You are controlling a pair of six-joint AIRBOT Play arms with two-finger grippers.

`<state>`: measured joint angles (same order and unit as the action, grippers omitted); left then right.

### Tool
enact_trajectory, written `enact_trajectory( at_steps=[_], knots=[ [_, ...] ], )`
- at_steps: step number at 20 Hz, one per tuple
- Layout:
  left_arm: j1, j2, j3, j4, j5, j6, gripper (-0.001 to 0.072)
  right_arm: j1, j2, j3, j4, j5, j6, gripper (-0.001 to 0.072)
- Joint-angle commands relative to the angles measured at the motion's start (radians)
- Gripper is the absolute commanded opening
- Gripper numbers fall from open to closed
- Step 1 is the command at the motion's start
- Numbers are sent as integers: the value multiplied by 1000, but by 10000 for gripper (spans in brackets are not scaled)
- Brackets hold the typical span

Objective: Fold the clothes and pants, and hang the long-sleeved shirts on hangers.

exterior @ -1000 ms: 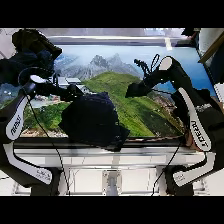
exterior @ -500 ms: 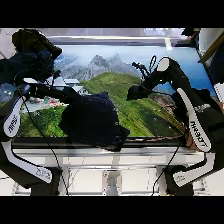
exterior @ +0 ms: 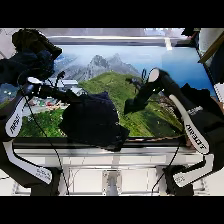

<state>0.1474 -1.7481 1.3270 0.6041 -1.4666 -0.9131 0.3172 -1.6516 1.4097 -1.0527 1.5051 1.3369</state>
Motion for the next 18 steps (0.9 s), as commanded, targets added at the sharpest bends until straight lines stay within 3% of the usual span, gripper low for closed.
enact_trajectory(
  at_steps=[1, 5, 9, 10, 11, 12, 13, 15, 18],
  knots=[
    [6, 0, 1, 1, 16, 1, 51, 70, -1, -136, 49, -121, -50, 570],
    [6, 0, 1, 1, 15, 1, 51, 130, -8, -170, 59, -259, -80, 568],
    [6, 0, 1, 1, 15, 1, 51, 154, -56, -170, 97, -258, -105, 563],
    [6, 0, 1, 0, 15, 1, 51, 156, -64, -170, 146, -246, -146, 506],
    [6, 2, 1, -3, 15, 1, 51, 157, -64, -169, 210, -222, -216, 317],
    [10, 7, 2, -13, 15, 0, 50, 157, -64, -163, 256, -183, -261, 52],
    [15, 21, 3, -26, 15, 0, 50, 154, -64, -144, 260, -123, -275, 13],
    [37, 77, 4, -28, 15, 0, 50, 135, -62, -74, 192, 30, -267, 12],
    [94, 205, 3, -5, 16, 0, 50, 72, -14, 110, -91, 175, -194, 12]
  ],
)
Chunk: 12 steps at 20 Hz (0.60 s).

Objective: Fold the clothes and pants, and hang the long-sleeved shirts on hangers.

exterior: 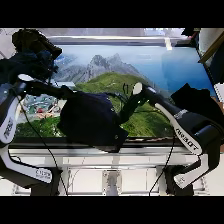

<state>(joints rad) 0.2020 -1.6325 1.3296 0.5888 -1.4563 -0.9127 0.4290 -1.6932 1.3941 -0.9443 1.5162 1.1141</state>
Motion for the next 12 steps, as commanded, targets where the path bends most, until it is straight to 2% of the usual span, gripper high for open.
enact_trajectory(
  at_steps=[1, 3, 6, 9, 12],
  knots=[
    [63, 139, 1, 18, 5, -12, 50, -66, 46, 202, -297, 166, 41, 12],
    [95, 226, 0, 18, 3, -77, 50, -134, 60, 397, -396, 114, 76, 11],
    [53, 332, -24, 48, -29, -122, 49, -193, 51, 616, -395, -116, 93, 10],
    [-90, 430, -143, 93, 14, -168, 49, -192, 31, 654, -376, -327, 134, 10],
    [-247, 508, -367, 109, 172, -231, 49, -192, -71, 652, -288, -339, 159, 11]
  ],
)
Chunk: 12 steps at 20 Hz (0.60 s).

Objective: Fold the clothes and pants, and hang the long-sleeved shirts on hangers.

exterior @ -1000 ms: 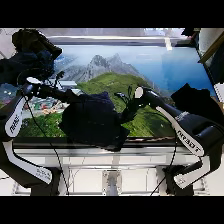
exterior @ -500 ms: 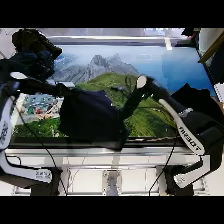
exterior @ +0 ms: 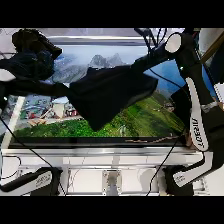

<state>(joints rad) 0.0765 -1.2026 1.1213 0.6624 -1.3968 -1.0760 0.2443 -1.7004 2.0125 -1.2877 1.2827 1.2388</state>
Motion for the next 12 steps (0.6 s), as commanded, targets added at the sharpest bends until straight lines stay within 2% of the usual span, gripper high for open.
enact_trajectory(
  at_steps=[1, 2, 3, 4, 5, 6, 7, 8, 9, 10, 12],
  knots=[
    [-166, 93, -238, 60, 184, -107, 49, -7, -109, 34, 91, -116, 53, 11],
    [-201, 101, -306, 80, 241, -140, 49, -7, -155, 34, 132, -146, 87, 14],
    [-232, 101, -369, 90, 291, -162, 49, -7, -193, 34, 179, -174, 109, 88],
    [-253, 101, -417, 93, 336, -175, 49, -7, -227, 34, 230, -191, 135, 333],
    [-269, 101, -457, 93, 383, -184, 50, -8, -249, 35, 253, -187, 142, 534],
    [-275, 101, -476, 93, 414, -195, 51, -9, -253, 34, 239, -168, 142, 526],
    [-274, 101, -479, 92, 423, -196, 120, -15, -249, 35, 218, -147, 142, 526],
    [-271, 102, -475, 85, 430, -196, 368, -32, -236, 35, 210, -109, 141, 525],
    [-264, 103, -465, 86, 436, -196, 656, -53, -218, 35, 210, -58, 140, 524],
    [-248, 105, -451, 85, 436, -196, 699, -84, -193, 34, 203, 12, 137, 524],
    [-190, 122, -408, 88, 432, -195, 698, -161, -126, 34, 164, 158, 131, 477]
  ],
)
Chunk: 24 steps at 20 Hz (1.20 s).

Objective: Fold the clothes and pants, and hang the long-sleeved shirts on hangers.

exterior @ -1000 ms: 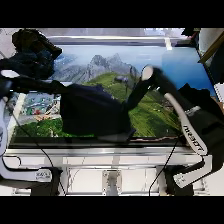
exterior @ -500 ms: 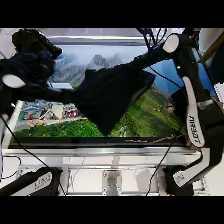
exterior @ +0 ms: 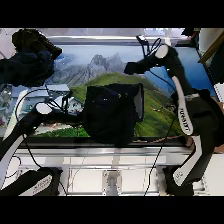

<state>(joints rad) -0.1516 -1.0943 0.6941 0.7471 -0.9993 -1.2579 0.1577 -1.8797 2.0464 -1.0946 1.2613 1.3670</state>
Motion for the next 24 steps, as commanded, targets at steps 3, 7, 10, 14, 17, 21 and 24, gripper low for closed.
enact_trajectory(
  at_steps=[3, 7, 10, 14, 17, 21, 24],
  knots=[
    [199, 69, 66, 41, 54, 8, 698, -198, 183, -34, -42, 334, -27, 476],
    [391, 59, 42, 96, -10, 5, 697, -287, 420, -385, -25, 349, -88, 476],
    [367, 30, -18, 90, -36, 4, 696, -288, 611, -840, 103, 189, -143, 478],
    [309, -2, -114, 74, -53, -58, 689, -288, 761, -1220, 225, 42, -176, 478],
    [256, -17, -157, -63, 60, -66, 688, -288, 790, -1247, 302, 58, -183, 478],
    [123, -90, -158, -100, 156, -71, 688, -288, 821, -1248, 362, 57, -219, 478],
    [51, -153, -158, -171, 262, -74, 592, -288, 857, -1265, 362, 70, -218, 478]
  ],
)
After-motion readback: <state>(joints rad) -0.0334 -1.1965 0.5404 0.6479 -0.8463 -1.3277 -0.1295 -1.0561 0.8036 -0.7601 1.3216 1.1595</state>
